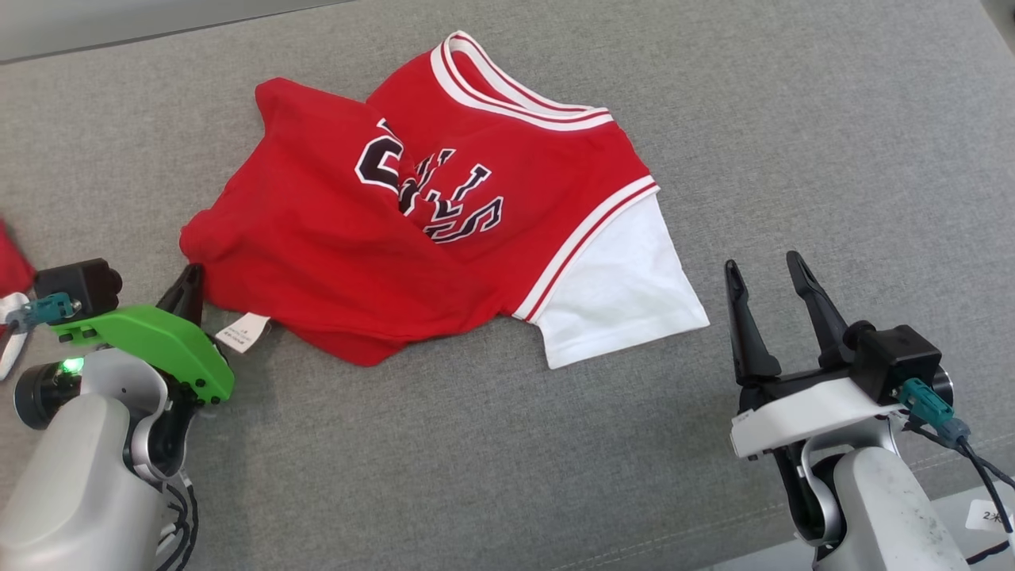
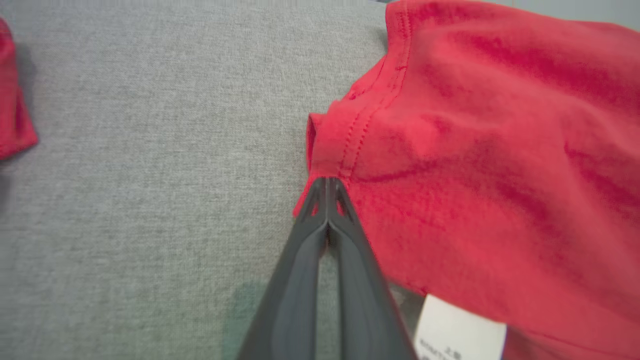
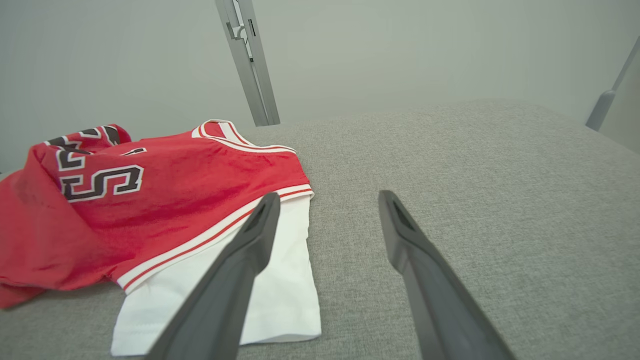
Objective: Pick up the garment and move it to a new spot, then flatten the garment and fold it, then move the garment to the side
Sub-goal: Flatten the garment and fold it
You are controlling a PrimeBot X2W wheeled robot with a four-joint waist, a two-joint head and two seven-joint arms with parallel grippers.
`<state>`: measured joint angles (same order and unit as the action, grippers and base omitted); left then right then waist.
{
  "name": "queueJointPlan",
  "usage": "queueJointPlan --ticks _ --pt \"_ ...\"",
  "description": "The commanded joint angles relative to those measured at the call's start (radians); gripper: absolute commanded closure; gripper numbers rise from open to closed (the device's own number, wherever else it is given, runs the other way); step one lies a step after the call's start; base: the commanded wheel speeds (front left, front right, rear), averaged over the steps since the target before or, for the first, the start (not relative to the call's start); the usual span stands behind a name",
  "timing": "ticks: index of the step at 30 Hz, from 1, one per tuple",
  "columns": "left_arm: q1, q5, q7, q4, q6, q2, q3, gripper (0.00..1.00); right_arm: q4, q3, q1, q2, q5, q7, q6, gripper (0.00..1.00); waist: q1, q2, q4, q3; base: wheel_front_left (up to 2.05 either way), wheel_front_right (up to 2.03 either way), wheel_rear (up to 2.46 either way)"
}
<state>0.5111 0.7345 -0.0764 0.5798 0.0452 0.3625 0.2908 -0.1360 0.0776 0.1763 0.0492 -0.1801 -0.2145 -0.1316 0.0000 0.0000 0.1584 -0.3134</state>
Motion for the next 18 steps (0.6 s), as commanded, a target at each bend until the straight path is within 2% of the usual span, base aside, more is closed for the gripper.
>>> queueJointPlan --ticks 1,2,7,12,15,18 --pt "0.006 -0.012 0.011 -0.010 -0.008 0.011 -0.004 0.55 -0.002 -0.003 0.002 0.002 -0.001 -0.005 0.002 0.00 0.0000 0.0000 -0.006 0.004 0.00 0.00 0.00" --pt "0.005 -0.016 0.012 -0.015 -0.010 0.015 -0.002 0.00 -0.002 -0.004 0.001 0.002 -0.001 -0.005 0.002 0.00 0.0000 0.0000 -0.007 0.005 0.00 0.00 0.00" --pt "0.008 0.007 -0.036 -0.053 -0.001 0.038 -0.005 0.00 0.001 -0.006 -0.001 0.002 0.001 -0.006 0.002 0.00 0.0000 0.0000 -0.013 0.004 0.00 0.00 0.00" --pt "0.040 0.055 -0.183 -0.077 0.041 0.083 0.018 0.00 0.007 0.005 0.011 0.002 -0.001 -0.004 0.002 0.00 0.0000 0.0000 -0.001 -0.024 0.00 0.00 0.00" --pt "0.066 0.056 -0.237 -0.066 0.053 0.114 0.028 0.00 0.010 0.009 0.018 0.002 0.000 -0.004 0.002 0.00 0.0000 0.0000 0.011 -0.046 0.00 0.00 0.00" --pt "0.092 0.054 -0.296 -0.051 0.063 0.120 0.062 0.00 0.014 0.001 0.020 0.002 0.002 -0.006 0.002 0.00 0.0000 0.0000 0.023 -0.068 0.00 0.00 0.00"
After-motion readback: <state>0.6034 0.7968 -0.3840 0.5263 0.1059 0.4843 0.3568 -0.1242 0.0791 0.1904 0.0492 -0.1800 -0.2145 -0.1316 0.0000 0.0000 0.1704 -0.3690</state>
